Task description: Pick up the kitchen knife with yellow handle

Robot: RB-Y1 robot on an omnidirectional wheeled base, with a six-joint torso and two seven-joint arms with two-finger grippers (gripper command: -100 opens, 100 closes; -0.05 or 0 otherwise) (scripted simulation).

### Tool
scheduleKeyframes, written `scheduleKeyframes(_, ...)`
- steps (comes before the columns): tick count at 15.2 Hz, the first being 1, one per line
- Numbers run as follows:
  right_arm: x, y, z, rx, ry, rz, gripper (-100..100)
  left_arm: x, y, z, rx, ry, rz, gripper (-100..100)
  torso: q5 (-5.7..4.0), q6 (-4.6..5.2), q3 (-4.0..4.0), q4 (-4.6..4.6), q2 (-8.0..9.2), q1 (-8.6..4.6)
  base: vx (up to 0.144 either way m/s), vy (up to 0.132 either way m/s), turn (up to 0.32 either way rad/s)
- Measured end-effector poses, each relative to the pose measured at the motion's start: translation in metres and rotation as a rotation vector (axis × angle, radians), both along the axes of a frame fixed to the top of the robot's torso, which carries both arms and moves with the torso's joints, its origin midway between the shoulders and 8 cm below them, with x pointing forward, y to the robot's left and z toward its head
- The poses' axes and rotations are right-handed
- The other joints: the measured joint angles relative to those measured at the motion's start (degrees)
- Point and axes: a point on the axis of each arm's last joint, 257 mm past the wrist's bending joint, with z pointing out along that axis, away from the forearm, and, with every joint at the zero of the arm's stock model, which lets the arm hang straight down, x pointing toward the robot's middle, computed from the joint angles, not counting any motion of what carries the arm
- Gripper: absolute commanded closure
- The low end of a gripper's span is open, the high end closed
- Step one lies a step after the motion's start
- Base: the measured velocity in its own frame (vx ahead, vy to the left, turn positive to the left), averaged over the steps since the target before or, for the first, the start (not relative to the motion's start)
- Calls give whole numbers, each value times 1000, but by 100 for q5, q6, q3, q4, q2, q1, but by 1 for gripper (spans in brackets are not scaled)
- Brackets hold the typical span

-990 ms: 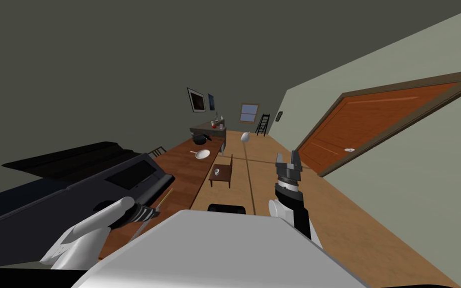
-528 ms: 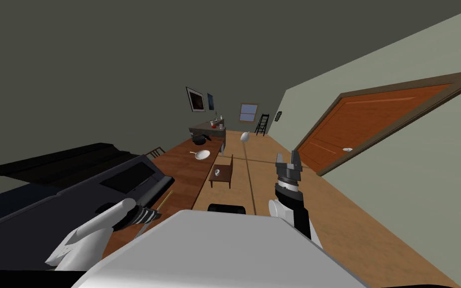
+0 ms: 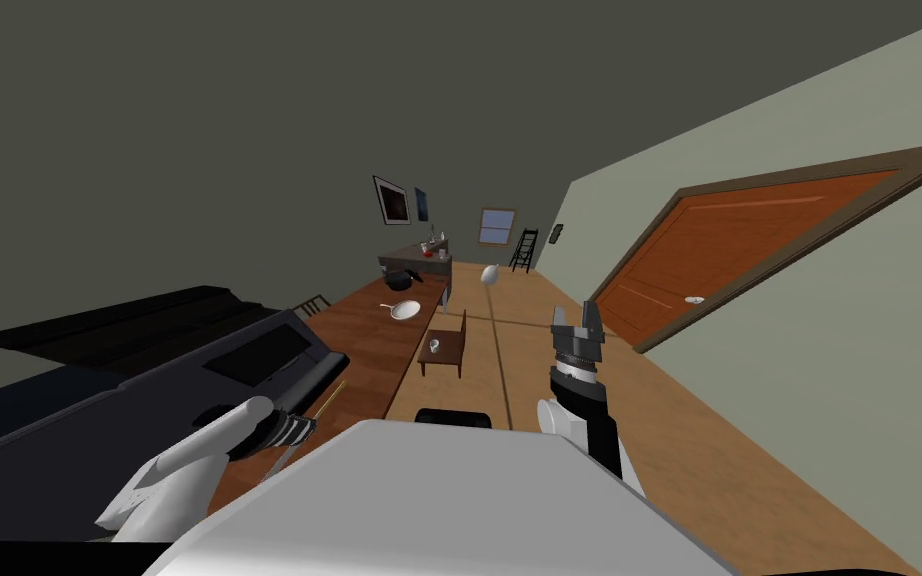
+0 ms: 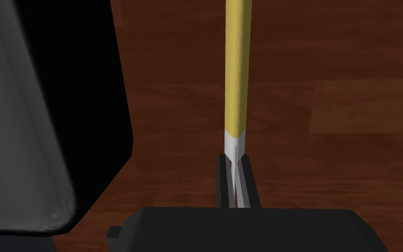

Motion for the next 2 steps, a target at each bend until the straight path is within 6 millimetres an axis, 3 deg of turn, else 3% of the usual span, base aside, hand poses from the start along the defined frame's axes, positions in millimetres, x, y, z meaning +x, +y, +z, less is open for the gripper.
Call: scheduleKeyframes(2, 0, 0, 0, 0, 0, 0, 0, -3, 4, 7, 1, 6, 1, 100, -2, -2, 2, 1, 3, -8, -18, -23, -17)
